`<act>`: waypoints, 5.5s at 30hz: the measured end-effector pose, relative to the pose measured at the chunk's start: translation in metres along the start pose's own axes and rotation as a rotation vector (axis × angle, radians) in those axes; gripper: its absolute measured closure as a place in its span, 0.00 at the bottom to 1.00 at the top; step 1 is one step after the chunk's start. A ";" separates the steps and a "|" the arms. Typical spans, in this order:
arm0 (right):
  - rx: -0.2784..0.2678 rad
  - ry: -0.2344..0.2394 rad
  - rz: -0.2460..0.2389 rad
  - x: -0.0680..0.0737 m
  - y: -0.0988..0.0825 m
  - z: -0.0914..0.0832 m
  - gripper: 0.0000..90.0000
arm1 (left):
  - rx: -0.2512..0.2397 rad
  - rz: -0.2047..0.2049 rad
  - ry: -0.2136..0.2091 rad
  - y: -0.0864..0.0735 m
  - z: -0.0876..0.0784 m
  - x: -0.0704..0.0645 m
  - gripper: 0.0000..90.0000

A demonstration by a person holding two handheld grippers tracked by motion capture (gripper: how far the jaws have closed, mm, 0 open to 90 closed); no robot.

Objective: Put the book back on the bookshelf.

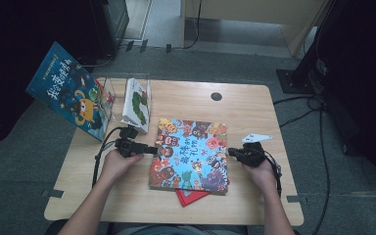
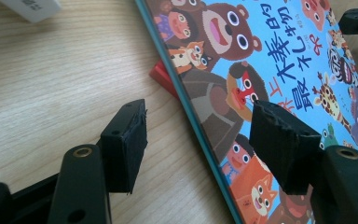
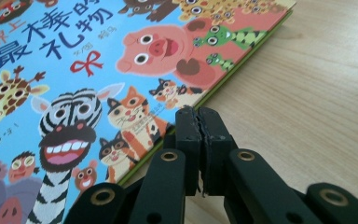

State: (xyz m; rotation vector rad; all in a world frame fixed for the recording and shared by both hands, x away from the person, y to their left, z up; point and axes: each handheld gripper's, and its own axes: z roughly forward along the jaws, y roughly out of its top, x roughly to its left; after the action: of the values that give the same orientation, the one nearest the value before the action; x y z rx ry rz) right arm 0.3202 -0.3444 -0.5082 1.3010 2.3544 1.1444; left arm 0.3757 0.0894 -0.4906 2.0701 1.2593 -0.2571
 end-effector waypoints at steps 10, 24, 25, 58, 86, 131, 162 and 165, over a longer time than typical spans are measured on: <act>0.021 0.010 -0.025 0.003 0.001 0.004 1.00 | 0.025 -0.016 -0.009 -0.003 0.007 -0.003 0.42; 0.022 0.031 -0.010 0.001 0.002 0.005 1.00 | 0.035 -0.023 -0.018 -0.008 0.010 -0.006 0.42; 0.023 0.031 -0.010 0.001 0.002 0.005 1.00 | 0.034 -0.025 -0.019 -0.008 0.010 -0.006 0.42; 0.048 0.101 -0.032 0.012 0.008 0.010 1.00 | 0.038 -0.046 -0.007 -0.008 0.008 -0.006 0.44; 0.022 0.164 -0.009 0.016 0.006 0.020 1.00 | 0.035 -0.104 -0.060 0.020 -0.041 -0.016 0.62; -0.030 0.225 -0.188 0.062 0.025 0.054 1.00 | 0.119 -0.083 -0.081 0.074 -0.084 -0.057 0.78; -0.017 0.213 -0.291 0.061 0.040 0.057 0.62 | 0.234 -0.093 -0.095 0.094 -0.116 -0.063 0.91; -0.028 0.206 -0.290 0.060 0.040 0.057 0.61 | 0.221 -0.079 -0.080 0.092 -0.124 -0.063 0.91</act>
State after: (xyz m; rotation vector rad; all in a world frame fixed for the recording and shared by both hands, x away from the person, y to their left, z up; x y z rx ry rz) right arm 0.3396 -0.2544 -0.5076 0.8292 2.5539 1.2617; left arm 0.3991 0.0981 -0.3253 2.1721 1.3155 -0.5308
